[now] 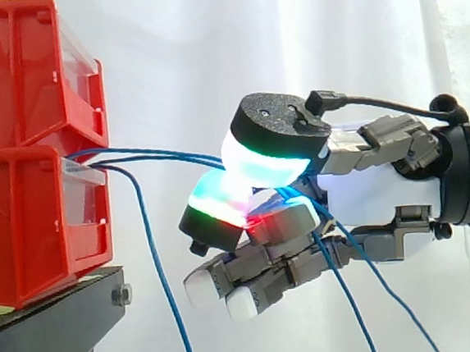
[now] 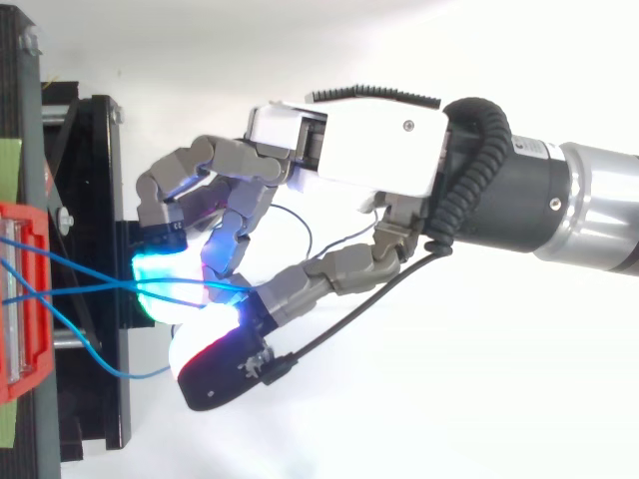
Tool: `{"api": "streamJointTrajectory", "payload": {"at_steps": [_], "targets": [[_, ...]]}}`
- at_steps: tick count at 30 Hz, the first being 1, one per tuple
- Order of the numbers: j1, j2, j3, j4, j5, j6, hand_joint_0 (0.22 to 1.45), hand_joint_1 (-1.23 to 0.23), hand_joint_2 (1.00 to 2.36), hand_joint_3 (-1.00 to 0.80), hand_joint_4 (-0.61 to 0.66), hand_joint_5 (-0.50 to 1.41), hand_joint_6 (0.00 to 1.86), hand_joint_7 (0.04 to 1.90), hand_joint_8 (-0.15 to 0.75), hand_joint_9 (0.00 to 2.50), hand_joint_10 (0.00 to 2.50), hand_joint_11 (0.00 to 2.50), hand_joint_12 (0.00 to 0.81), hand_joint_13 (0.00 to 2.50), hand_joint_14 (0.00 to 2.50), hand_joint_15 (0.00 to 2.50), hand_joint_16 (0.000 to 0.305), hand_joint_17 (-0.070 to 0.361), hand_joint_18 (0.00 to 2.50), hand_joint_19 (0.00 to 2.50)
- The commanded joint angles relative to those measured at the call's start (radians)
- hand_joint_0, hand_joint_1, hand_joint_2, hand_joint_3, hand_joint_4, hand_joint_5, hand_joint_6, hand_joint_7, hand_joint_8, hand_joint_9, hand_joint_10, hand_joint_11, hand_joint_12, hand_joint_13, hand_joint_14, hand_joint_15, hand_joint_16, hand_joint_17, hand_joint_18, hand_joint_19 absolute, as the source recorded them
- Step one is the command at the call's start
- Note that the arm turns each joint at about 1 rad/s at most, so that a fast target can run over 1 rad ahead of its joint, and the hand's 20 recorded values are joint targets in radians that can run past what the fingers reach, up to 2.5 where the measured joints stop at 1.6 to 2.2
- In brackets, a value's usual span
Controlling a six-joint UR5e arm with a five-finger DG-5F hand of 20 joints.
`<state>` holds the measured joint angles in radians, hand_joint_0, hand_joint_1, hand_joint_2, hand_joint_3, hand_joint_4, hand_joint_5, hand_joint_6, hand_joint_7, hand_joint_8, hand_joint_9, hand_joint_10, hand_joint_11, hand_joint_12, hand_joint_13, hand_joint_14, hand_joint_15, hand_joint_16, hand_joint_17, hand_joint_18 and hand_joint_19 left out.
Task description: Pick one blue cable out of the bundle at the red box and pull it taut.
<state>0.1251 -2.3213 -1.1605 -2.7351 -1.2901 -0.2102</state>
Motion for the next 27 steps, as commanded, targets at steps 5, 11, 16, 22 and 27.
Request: {"api": "streamJointTrajectory", "payload": {"at_steps": [5,11,16,22,27], "targets": [[0.001,0.0,-0.001,0.0,0.0,0.0,0.52,-0.65,1.0,-0.5,0.18,-0.11,0.82,1.13,0.359,1.28,0.01,1.39,0.404,0.68,0.02,0.46,0.057,0.129,0.63,0.48],[0.001,0.0,-0.001,0.0,0.0,0.0,0.6,-0.54,1.01,-0.39,0.18,-0.11,0.81,1.15,0.34,1.28,0.02,1.4,0.388,0.68,0.02,0.47,0.054,0.122,0.62,0.53],[0.002,-0.001,-0.001,0.0,0.0,0.0,0.59,-0.66,1.02,-0.23,0.18,-0.11,0.81,1.16,0.346,1.27,0.02,1.41,0.39,0.69,0.02,0.48,0.055,0.123,0.64,0.52],[0.002,0.0,0.001,0.0,0.0,0.0,0.6,-0.8,1.02,-0.15,0.19,-0.11,0.83,1.17,0.359,1.29,0.01,1.43,0.404,0.71,0.02,0.47,0.057,0.128,0.69,0.49],[0.002,0.0,-0.001,0.0,0.0,0.0,0.62,-0.9,1.02,-0.16,0.19,-0.11,0.83,1.22,0.352,1.27,0.02,1.43,0.396,0.71,0.02,0.48,0.054,0.122,0.68,0.48]]}}
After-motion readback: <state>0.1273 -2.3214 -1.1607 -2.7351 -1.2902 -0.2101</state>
